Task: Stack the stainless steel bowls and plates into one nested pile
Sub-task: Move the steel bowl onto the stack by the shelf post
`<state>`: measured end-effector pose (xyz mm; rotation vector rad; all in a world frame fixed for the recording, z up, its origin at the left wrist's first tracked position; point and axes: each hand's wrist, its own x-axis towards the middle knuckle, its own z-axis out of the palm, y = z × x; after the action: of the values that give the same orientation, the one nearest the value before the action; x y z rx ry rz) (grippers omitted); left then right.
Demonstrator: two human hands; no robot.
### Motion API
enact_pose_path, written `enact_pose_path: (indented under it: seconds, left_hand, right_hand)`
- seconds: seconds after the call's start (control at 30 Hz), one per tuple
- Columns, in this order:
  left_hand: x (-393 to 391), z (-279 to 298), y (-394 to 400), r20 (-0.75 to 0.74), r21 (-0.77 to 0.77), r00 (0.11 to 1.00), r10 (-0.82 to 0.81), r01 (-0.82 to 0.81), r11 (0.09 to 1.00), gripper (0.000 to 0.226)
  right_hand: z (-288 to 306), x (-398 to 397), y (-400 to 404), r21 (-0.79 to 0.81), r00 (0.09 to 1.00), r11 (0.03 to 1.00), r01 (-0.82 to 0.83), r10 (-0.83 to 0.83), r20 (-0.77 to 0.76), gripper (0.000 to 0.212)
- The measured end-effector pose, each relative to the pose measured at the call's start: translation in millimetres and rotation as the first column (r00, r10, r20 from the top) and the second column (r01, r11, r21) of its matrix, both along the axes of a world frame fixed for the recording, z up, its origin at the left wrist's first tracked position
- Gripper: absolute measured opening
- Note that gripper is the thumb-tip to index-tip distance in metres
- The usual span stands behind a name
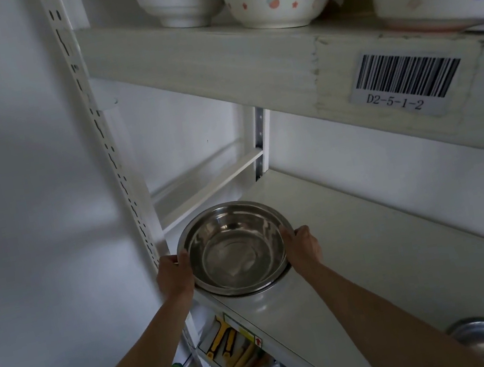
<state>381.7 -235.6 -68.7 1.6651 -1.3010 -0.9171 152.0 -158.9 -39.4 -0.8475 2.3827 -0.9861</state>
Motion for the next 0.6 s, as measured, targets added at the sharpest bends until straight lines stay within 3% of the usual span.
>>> enact_pose_path:
  seconds: [0.37, 0.6]
  left_hand:
    - [-19.5, 3.2, 14.3, -0.015, -0.065, 0.994, -0.106, 0.105, 0.992, 0.039]
    - [-42.0, 3.6, 30.3, -0.030, -0.087, 0.974, -0.227, 0.223, 0.971, 0.037]
  right_hand:
    - [-12.5, -8.0, 39.3, -0.128, 0.966, 0.972, 0.199, -0.173, 0.192, 0.037]
    - [-17.3, -12.7, 82.0, -0.217, 0.931, 0.912, 0.348, -0.308, 0.198, 0.026]
